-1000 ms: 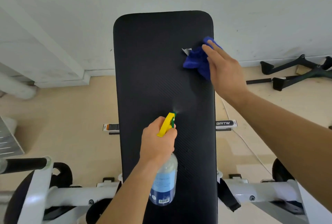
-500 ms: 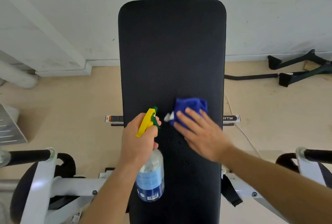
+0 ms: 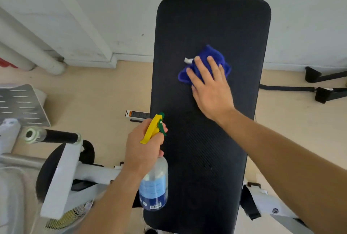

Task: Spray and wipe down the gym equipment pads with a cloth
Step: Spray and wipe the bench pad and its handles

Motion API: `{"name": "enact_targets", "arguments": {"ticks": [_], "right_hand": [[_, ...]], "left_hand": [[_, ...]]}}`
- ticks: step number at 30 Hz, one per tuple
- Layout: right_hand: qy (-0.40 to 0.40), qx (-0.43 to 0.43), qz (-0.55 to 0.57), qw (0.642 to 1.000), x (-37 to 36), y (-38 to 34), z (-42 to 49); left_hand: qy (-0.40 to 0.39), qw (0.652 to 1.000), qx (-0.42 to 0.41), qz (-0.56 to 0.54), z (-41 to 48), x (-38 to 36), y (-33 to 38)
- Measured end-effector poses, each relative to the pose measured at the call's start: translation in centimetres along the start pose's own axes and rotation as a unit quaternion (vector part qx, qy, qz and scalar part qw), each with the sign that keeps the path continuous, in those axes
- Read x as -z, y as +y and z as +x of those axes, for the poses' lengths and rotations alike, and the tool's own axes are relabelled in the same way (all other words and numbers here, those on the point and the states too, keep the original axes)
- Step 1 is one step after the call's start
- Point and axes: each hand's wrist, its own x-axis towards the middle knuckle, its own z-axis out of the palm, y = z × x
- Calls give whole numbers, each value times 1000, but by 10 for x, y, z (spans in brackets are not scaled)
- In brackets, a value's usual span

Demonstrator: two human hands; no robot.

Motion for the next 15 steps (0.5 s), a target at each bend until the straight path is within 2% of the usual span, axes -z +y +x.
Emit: {"name": "enact_targets", "arguments": {"ticks": [2,5,8,10,12,15], "right_hand": [[-35,116,32,992,-20,-44,-40],[-124,269,41,954,-41,-94,-117],[-197,364,3,910,-49,-105,-157],[-184,412,-8,892,-48,-96,-142],[-144,370,-25,918,-41,-83,-98],[-51,159,-17,986,-19,-67,-10]], "left_hand": [[17,1000,-3,-9,-6,10,-4],[40,999,-4,9,-17,30,-12],[34,999,7,15,-25,46,-18],[25,999,27,-4,-27,51,-23],[20,999,32,-7,-24,56,-31],[-1,1000,21,20,-18,61,-40]]}}
